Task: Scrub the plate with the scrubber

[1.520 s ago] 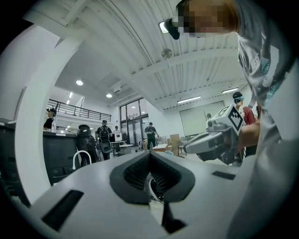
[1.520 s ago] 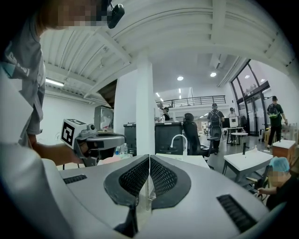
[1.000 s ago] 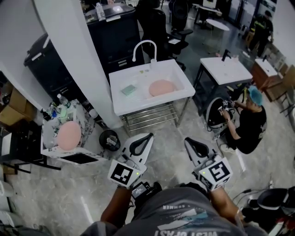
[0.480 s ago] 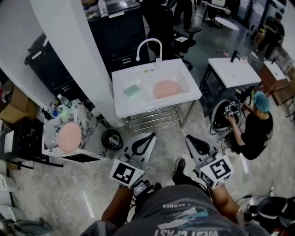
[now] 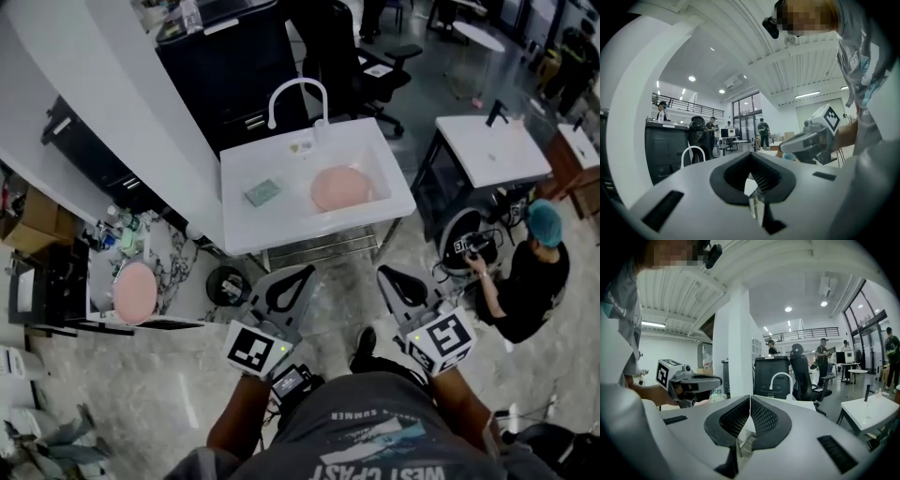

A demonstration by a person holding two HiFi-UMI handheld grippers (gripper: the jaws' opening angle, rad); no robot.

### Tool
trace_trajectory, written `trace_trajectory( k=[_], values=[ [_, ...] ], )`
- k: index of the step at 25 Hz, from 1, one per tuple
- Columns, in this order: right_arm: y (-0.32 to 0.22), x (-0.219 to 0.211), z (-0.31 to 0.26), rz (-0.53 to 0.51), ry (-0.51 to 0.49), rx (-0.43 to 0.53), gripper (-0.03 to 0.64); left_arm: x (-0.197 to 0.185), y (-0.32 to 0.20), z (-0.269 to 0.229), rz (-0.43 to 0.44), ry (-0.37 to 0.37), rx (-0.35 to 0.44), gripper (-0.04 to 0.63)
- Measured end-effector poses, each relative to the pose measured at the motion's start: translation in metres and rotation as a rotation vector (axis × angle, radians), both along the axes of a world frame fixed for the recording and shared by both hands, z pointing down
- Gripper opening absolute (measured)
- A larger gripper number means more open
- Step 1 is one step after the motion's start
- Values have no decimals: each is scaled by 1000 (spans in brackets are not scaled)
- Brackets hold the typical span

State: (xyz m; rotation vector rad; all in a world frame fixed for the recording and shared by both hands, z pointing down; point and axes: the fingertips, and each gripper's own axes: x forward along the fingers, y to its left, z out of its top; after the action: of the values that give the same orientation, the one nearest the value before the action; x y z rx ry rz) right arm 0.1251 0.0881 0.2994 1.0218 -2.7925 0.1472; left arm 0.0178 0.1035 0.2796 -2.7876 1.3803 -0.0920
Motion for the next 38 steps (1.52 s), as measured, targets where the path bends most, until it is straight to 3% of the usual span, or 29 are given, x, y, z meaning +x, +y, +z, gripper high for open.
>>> trace_trajectory(
  k=[11,21,38],
  values=[
    [-107,41,3,-92,-18,-26,31,37,-99,6,-105,-38,-21,2],
    [-153,61,10,-129,-73,-29,31,53,-141,8,-158,-84,-44,2],
    [-243,36,41,-78,-8,-87,31,-12,-247,52,-197,-33,-100,2]
  ],
)
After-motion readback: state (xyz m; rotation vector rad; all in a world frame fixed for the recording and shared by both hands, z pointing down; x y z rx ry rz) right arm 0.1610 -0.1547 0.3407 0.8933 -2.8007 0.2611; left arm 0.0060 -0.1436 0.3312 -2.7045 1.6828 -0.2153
